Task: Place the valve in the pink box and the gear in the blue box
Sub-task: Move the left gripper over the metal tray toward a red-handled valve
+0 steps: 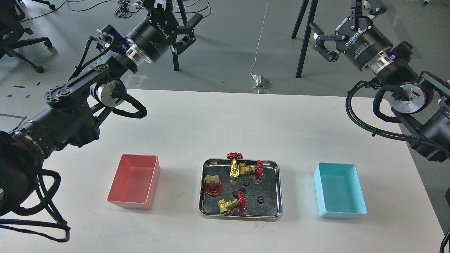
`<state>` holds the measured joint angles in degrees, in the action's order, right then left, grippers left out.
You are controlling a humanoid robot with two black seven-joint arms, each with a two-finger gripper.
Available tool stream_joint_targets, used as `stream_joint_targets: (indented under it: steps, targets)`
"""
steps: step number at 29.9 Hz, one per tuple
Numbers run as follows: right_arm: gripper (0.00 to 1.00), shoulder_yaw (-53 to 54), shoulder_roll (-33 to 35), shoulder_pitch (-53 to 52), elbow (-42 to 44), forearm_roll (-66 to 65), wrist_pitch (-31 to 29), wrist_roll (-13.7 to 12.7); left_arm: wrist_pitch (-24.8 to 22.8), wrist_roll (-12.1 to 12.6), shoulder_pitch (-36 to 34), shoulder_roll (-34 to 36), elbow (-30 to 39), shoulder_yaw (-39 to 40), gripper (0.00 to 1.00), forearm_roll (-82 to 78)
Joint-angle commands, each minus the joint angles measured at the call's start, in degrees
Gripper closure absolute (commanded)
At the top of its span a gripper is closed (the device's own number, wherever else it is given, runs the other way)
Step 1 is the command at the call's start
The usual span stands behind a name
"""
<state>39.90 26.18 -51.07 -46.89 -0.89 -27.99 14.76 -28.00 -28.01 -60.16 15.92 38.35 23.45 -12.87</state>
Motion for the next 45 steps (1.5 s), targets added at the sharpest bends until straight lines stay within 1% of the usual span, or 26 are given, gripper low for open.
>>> stream_joint_targets:
  steps: [1, 4, 5, 7, 9, 10, 13, 14, 16, 17, 18, 19, 22, 24, 26, 28, 29, 31, 32, 34, 36, 37, 39, 41, 43, 45]
  targets:
    - [0.0, 5.7, 0.28, 3.78, -0.22, 0.01, -0.01, 0.0, 0.0, 0.01, 0.04, 0.07, -0.03, 0.11, 0.0, 0.13]
    - [0.0, 7.56, 0.28, 3.79, -0.13, 1.32, -0.01, -0.35, 0.0, 0.01, -0.31, 0.86, -0.46, 1.33, 0.0, 1.09]
    - [0.0, 7.47, 0.37, 3.18, -0.05, 2.37, -0.01, -0.52, 0.0, 0.01, 0.03, 1.65, -0.81, 3.78, 0.0, 2.14]
    - [0.0, 7.38, 0.54, 2.38, -0.13, 3.26, -0.01, -0.53, 0.0, 0.01, 1.17, 1.04, -1.08, 8.35, 0.0, 4.16]
    - [0.0, 7.21, 1.24, -0.07, -0.05, 3.26, -0.01, -0.44, 0.0, 0.01, 4.86, -0.27, 0.06, 12.92, 0.0, 4.61]
    - [0.0, 7.21, 1.59, -1.3, 0.13, 3.35, -0.01, -0.44, 0.0, 0.01, 5.57, -1.32, 1.02, 14.25, 0.0, 4.61]
    - [0.0, 7.12, 1.77, -3.5, 1.01, 3.35, -0.01, -0.44, 0.0, 0.01, 5.93, -2.74, 5.84, 18.64, 0.0, 4.53]
    - [0.0, 7.12, 1.77, -3.77, 1.01, 3.35, -0.01, -0.44, 0.0, 0.01, 5.84, -2.57, 7.86, 18.91, 0.0, 4.44]
    - [0.0, 6.95, 1.95, -3.86, 1.01, 3.35, -0.01, -0.61, 0.0, 0.01, 4.97, -0.64, 13.57, 18.66, 0.0, 2.08]
    - [0.0, 6.68, 2.04, -3.86, 1.01, 3.35, -0.01, -0.7, 0.0, 0.01, 4.09, 1.72, 16.21, 18.22, 0.0, -0.37]
    - [0.0, 6.59, 2.39, -3.77, 0.92, 3.35, -0.01, -0.7, 0.0, 0.01, 2.78, 4.7, 18.76, 16.13, 0.01, -3.36]
    - [0.0, 6.24, 2.74, -3.51, 0.66, 3.35, 0.22, -0.7, 0.0, 0.01, 0.33, 7.86, 21.48, 11.32, 0.01, -6.34]
    - [0.0, 6.07, 4.49, -2.2, -2.05, 3.35, -0.01, -0.44, 0.0, 0.01, -12.48, 15.08, 27.2, -9.31, 0.01, -12.16]
    - [0.0, 6.07, 4.94, -1.4, -5.31, 3.26, -0.01, -0.44, 4.34, 0.01, -21.63, 17.73, 31.24, -24.34, 0.01, -16.81]
    - [0.0, 5.98, 4.06, -1.4, -5.85, 3.26, -0.01, -0.44, 9.96, 0.01, -30.77, 18.53, 35.9, -38.84, 0.02, -24.0]
    - [0.0, 5.98, 2.22, -1.49, -5.24, 3.09, -0.01, -0.53, 15.67, 0.01, -37.46, 18.09, 39.94, -50.63, 0.03, -31.38]
    - [0.0, 5.98, 1.34, -1.57, -4.8, 3.17, -0.01, -0.53, 18.66, 0.01, -39.58, 17.39, 41.53, -55.91, 0.05, -34.73]
    - [0.0, 6.15, 0.46, -1.58, -4.18, 3.17, -0.01, -0.53, 26.12, 0.01, -42.67, 13.28, 42.95, -67.25, 0.06, -41.67]
    - [0.0, 6.33, 0.28, -1.49, -4.09, 3.17, -0.01, -0.53, 31.73, 0.01, -43.11, 10.12, 42.52, -73.13, 0.07, -45.71]
    - [0.0, 6.68, 0.28, -1.49, -3.91, 3.17, -0.01, -0.53, 41.22, 0.01, -42.59, 5.9, 40.33, -81.93, 0.09, -50.82]
    - [0.0, 6.77, 0.28, -1.75, -3.21, 3.26, 1.09, -0.61, 48.1, 0.01, -41.11, 3.07, 39.27, -89.07, 0.1, -52.69]
    - [0.0, 6.77, 0.19, -2.01, -2.25, 3.26, 2.93, -0.7, 50.39, 0.01, -39.44, 1.84, 38.83, -91.62, 0.1, -53.04]
    - [0.0, 6.33, -0.16, -3.93, 0.03, 3.26, 7.93, -0.88, 52.26, 0.01, -35.58, 0.6, 37.08, -92.79, 0.1, -53.39]
    - [0.0, 5.98, -1.82, -6.49, 1.79, 3.26, 11.37, -0.88, 52.61, 0.01, -31.88, 0.16, 33.48, -92.62, 0.1, -53.83]
    - [0.0, 6.07, -3.4, -7.46, 2.59, 3.26, 12.08, -0.88, 52.7, 0.01, -28.89, -0.01, 30.31, -92.35, 0.1, -54.97]
    - [0.0, 6.07, -3.76, -7.64, 2.59, 3.26, 12.08, -0.88, 53.05, 0.01, -26.95, -0.01, 29.59, -91.48, 0.1, -56.03]
